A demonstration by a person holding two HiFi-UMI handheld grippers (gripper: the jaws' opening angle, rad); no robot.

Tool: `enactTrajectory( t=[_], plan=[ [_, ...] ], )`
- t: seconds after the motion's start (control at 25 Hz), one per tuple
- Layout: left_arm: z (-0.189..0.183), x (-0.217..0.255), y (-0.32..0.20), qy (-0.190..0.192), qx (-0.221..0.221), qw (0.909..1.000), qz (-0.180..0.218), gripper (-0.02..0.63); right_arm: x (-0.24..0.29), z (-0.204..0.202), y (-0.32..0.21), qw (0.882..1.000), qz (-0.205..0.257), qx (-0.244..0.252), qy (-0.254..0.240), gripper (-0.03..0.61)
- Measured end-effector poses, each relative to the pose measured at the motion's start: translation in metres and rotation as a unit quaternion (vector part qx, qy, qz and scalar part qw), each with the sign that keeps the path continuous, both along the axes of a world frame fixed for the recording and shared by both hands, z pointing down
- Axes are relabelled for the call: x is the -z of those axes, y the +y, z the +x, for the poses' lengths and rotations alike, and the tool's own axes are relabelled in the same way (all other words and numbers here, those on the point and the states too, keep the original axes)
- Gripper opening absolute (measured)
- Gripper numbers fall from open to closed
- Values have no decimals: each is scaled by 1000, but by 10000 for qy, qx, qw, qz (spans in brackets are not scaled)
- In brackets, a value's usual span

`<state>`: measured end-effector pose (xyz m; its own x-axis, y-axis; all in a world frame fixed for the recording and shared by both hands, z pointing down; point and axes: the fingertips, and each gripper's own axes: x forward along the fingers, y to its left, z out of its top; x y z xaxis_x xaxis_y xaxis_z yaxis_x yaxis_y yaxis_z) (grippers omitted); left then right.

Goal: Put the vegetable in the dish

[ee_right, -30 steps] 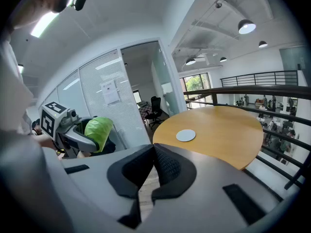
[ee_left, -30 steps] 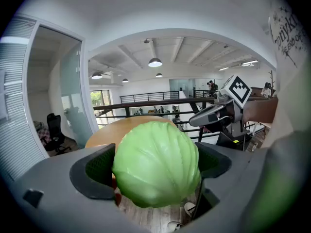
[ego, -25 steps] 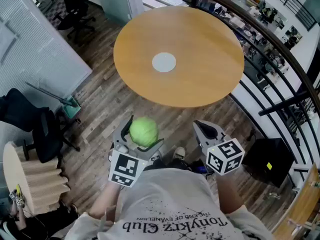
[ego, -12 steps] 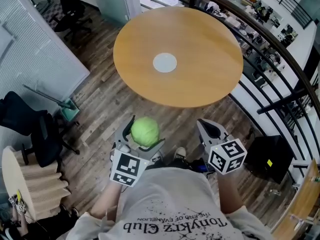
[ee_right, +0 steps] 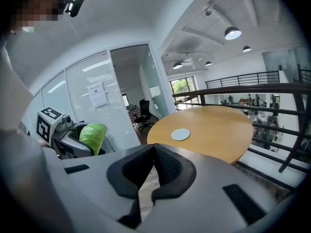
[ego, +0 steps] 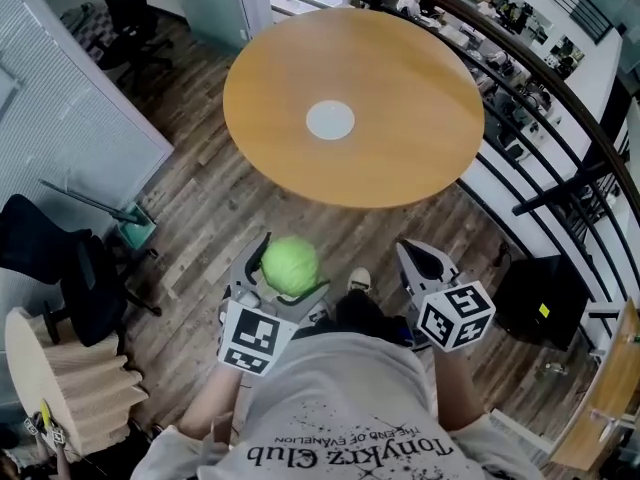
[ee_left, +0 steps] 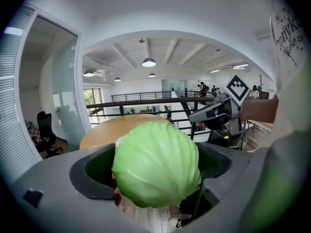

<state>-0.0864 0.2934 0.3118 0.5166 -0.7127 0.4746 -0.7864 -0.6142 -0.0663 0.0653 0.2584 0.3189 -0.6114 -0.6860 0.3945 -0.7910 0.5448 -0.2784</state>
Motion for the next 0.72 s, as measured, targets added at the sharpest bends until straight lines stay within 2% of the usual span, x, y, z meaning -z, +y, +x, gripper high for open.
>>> enactTrajectory(
  t=[0.28,0.72],
  plan=[
    [0,-2,-21,14,-40,10000,46,502,-15,7,-8,9998,-126,-130,-29,15],
    [-2,-4,-95,-51,136,9999,7,502,-18,-1,-96,9999,-96,74,-122,17]
  ],
)
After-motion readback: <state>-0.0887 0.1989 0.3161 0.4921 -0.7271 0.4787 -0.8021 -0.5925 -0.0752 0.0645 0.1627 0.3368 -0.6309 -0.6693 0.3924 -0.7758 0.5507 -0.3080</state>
